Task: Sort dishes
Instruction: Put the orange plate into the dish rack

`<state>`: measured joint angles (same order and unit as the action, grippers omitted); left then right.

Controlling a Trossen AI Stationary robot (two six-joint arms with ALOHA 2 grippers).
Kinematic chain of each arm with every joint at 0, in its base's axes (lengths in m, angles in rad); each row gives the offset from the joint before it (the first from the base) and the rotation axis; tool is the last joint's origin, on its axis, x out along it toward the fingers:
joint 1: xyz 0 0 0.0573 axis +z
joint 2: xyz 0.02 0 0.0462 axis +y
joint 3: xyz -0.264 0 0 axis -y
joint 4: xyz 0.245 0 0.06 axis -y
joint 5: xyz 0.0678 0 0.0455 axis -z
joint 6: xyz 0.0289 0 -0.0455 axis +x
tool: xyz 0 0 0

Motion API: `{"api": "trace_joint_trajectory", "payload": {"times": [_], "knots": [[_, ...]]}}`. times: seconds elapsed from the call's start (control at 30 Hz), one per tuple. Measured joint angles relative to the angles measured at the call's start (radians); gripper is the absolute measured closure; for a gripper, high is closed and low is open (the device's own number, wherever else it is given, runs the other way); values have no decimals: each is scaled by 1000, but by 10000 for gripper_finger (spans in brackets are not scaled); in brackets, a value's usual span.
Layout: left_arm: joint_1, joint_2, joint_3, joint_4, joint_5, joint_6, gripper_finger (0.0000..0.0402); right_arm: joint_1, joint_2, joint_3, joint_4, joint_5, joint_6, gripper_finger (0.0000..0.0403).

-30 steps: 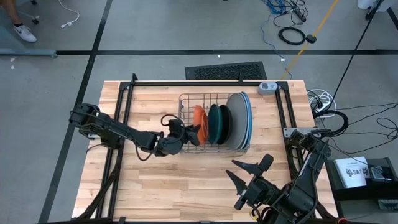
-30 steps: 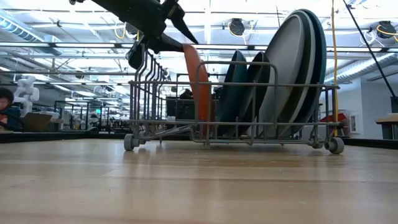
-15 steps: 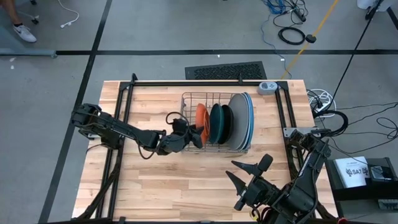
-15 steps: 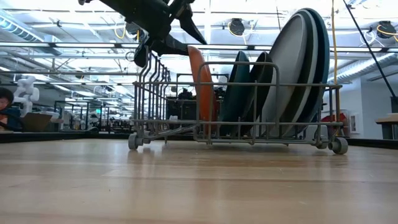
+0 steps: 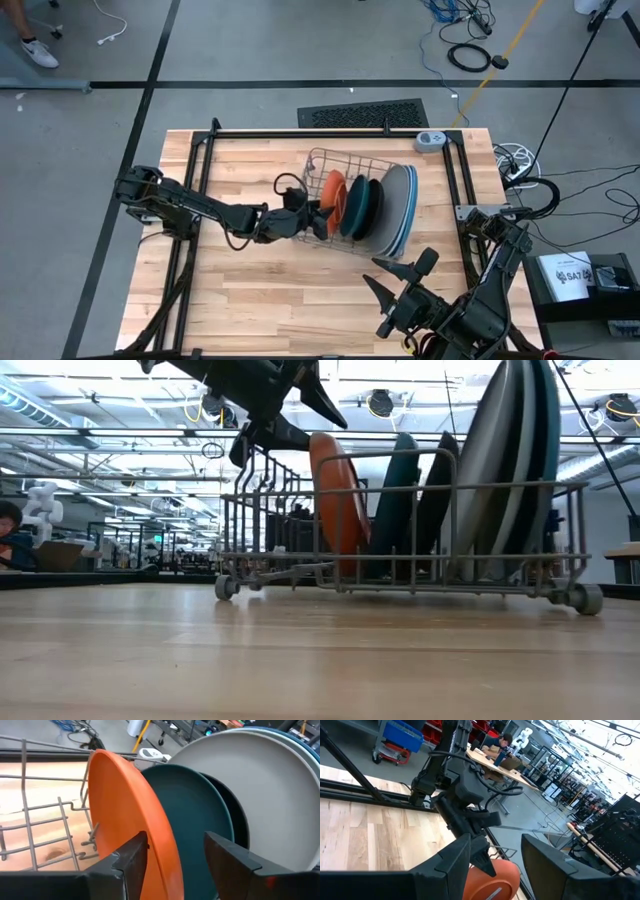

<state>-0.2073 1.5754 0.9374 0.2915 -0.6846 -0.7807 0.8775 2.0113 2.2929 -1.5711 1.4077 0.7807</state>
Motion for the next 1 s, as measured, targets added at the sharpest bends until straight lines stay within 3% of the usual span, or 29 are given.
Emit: {"api": "trace_joint_trajectory", "payload": {"times": [0.57, 0.8, 1.0], "knots": [[-2, -3, 3, 43, 5, 18, 208, 0, 0, 0, 0, 0, 0, 234], [-21, -10, 10, -105, 34, -33, 196, 0, 0, 0, 0, 1, 0, 234], [-31, -10, 10, -150, 92, 105, 200, 0, 0, 0, 0, 1, 1, 234]]}}
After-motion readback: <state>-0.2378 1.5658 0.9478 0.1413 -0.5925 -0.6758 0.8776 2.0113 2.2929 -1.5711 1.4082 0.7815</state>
